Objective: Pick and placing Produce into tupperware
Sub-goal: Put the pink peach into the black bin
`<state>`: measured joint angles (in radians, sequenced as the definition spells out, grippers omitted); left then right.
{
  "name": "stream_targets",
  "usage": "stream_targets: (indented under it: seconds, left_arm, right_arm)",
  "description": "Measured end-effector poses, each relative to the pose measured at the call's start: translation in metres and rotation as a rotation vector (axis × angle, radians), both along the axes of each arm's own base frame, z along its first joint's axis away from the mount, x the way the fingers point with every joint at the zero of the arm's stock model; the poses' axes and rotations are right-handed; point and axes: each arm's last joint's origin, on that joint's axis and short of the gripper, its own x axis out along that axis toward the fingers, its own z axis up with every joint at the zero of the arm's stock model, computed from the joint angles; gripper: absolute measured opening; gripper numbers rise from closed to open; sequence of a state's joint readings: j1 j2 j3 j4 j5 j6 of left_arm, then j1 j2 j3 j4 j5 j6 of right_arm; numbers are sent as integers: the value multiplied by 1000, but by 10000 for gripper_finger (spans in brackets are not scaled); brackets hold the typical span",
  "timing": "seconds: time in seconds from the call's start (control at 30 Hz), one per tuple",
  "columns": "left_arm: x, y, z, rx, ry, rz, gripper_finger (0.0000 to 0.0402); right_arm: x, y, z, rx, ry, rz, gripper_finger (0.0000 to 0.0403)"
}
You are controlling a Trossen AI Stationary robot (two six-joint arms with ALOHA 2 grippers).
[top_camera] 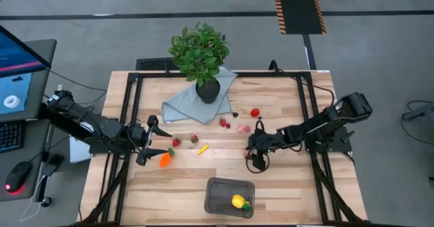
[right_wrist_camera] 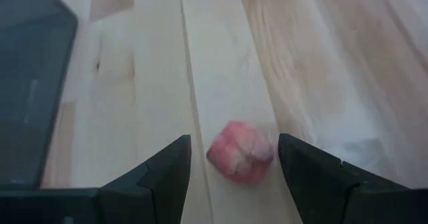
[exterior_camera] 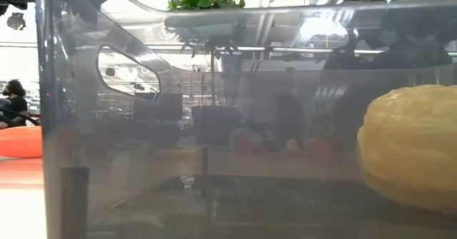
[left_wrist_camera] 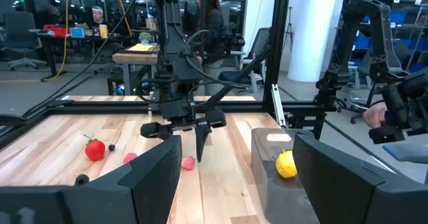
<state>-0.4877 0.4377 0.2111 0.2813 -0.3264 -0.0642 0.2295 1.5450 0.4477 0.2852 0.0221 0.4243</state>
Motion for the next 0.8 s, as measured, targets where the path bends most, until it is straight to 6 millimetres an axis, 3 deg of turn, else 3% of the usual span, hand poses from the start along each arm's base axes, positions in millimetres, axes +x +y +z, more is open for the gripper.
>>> stream_targets:
  seconds: [0.17,0.47,0.8]
  left_arm:
    - [0,0,0,-4,3,0,272]
    - [0,0,-3,-19,30,-1,272]
    - [0,0,-4,-37,44,-1,272]
  right_arm:
    - [0,0,0,14,2,-16,213]
    - [0,0,0,12,-1,-13,82]
    - [10,-5,20,-2,-127,4,80]
